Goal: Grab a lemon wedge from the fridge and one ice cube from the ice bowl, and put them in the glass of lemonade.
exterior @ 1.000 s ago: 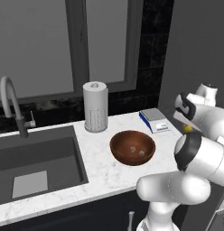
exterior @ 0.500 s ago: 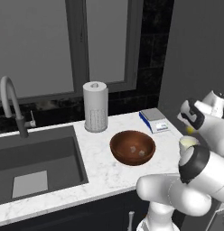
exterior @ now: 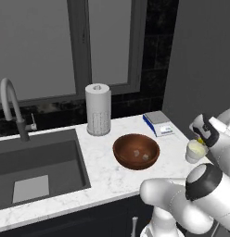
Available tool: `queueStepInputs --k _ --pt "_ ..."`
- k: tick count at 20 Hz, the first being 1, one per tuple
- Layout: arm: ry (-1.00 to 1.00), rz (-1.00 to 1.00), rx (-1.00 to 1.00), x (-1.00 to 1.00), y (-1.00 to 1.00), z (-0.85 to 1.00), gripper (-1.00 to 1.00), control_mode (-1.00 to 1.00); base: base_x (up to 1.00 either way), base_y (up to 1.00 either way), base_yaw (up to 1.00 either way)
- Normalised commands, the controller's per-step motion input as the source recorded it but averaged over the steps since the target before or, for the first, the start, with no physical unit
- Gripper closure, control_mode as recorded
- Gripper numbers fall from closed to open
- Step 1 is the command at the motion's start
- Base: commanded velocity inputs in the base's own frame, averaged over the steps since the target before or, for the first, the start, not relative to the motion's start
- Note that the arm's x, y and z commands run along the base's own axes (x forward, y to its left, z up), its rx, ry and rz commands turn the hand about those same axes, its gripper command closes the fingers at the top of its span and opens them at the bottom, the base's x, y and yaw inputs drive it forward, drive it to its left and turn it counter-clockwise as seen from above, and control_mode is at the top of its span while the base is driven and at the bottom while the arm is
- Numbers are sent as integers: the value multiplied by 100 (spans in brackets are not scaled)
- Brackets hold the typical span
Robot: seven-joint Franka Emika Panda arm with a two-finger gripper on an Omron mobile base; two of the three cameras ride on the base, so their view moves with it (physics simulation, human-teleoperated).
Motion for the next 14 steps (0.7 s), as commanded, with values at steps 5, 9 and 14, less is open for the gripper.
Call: queueStepInputs --k 5,9,14 --pt "-6 0 -2 -2 6 0 100 -100 0 0 0" --pt "3 -7 -16 52 40 0 100 -100 0 0 0" --pt "-1 -4 -8 11 32 0 100 -100 0 0 0"
